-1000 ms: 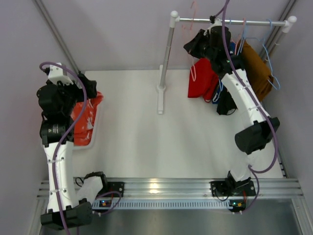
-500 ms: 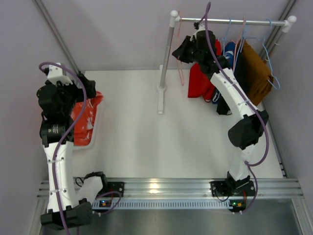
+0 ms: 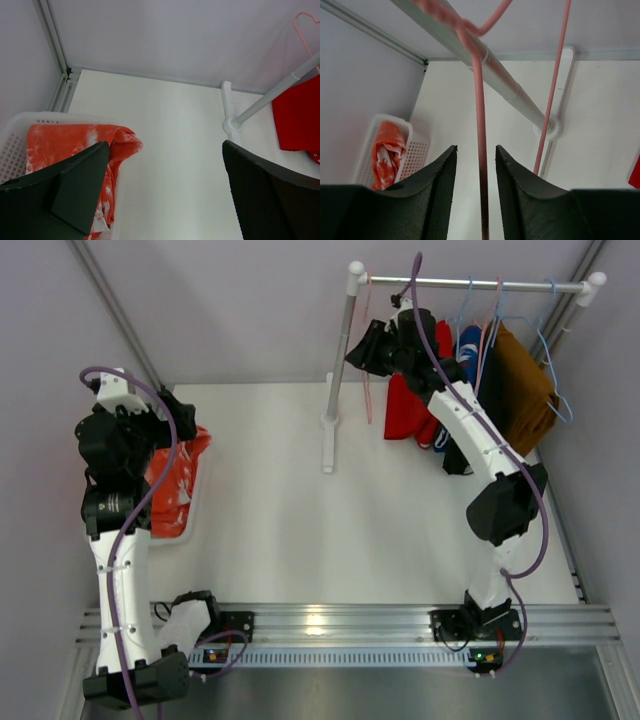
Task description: Remove the trousers from the hanger
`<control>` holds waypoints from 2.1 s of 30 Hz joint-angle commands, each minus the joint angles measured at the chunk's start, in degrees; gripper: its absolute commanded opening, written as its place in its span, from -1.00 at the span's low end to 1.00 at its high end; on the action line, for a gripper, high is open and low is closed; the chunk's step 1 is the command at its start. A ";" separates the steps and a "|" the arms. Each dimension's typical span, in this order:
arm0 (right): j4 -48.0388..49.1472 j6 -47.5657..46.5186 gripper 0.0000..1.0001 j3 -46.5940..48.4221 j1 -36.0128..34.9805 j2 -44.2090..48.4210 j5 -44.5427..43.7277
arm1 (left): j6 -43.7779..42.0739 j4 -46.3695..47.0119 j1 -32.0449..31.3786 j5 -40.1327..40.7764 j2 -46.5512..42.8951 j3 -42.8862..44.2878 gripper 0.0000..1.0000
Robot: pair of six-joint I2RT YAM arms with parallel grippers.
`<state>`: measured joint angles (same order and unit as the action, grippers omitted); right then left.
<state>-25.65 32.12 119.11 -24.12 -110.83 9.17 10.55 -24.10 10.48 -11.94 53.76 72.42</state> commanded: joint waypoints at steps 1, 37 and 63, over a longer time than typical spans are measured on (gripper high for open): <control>2.18 -1.18 -0.24 -1.68 -0.93 4.56 0.85 | -0.17 1.33 0.24 0.26 0.21 1.40 0.98; -7.84 -9.71 0.91 -13.20 18.32 24.44 -4.69 | -0.53 5.11 0.16 -1.51 1.35 2.46 0.98; 5.43 3.03 -0.67 -10.13 22.71 10.81 19.04 | 0.62 5.20 0.07 -1.50 2.58 1.67 0.98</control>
<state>-25.61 32.25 105.84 -2.68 -99.09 24.12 10.59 -22.44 10.46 -12.64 55.81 73.49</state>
